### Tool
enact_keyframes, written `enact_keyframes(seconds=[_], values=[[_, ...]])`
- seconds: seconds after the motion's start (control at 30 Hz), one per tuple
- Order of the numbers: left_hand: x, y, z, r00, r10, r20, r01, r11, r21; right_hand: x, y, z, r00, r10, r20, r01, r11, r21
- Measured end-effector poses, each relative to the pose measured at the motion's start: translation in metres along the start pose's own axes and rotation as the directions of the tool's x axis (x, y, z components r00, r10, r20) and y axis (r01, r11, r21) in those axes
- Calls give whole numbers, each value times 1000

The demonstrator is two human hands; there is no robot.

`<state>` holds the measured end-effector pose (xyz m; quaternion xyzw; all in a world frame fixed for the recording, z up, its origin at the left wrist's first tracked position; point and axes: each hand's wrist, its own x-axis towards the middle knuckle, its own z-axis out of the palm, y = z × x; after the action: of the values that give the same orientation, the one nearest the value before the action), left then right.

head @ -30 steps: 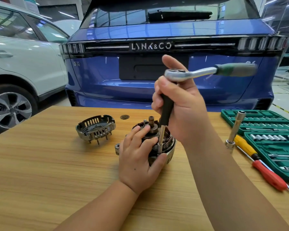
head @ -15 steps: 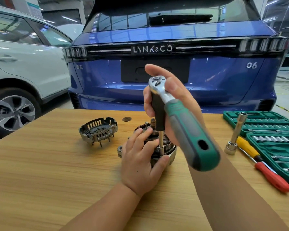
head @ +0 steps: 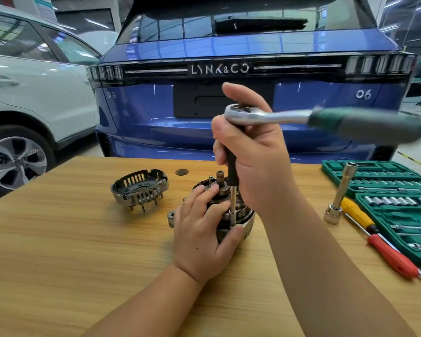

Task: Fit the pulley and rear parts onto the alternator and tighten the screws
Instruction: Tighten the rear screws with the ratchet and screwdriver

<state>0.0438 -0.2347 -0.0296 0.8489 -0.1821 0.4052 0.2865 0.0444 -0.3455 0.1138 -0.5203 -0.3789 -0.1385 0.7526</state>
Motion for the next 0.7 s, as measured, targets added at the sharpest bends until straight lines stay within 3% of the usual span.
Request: enact_keyframes(seconds=[0.07,0.23,0.3,0.4,0.6,0.7], values=[[0,0,-1,1000,-6,9,6,1000,-4,0,3,6,999,-35,19,35,999,-19],[-1,0,1,1000,14,-10,-14,999,-39,-1,2,-5,985,86,149,-127,947,294],[-1,-1,1,1000,-10,22,13,994,-104,1,3,-7,978,99,183,-153,937,314],[-1,0,1,1000,3,1,-3,999,-50,2,2,-6,979,160,128,-187,951,245],[-1,0,1,1000,-15,-3,15,1000,12,5,-4,-11,956,223,-192,-210,974,85],[-1,0,1,1000,-17,2,17,1000,10,5,-3,-14,956,281,-90,-260,946,194]])
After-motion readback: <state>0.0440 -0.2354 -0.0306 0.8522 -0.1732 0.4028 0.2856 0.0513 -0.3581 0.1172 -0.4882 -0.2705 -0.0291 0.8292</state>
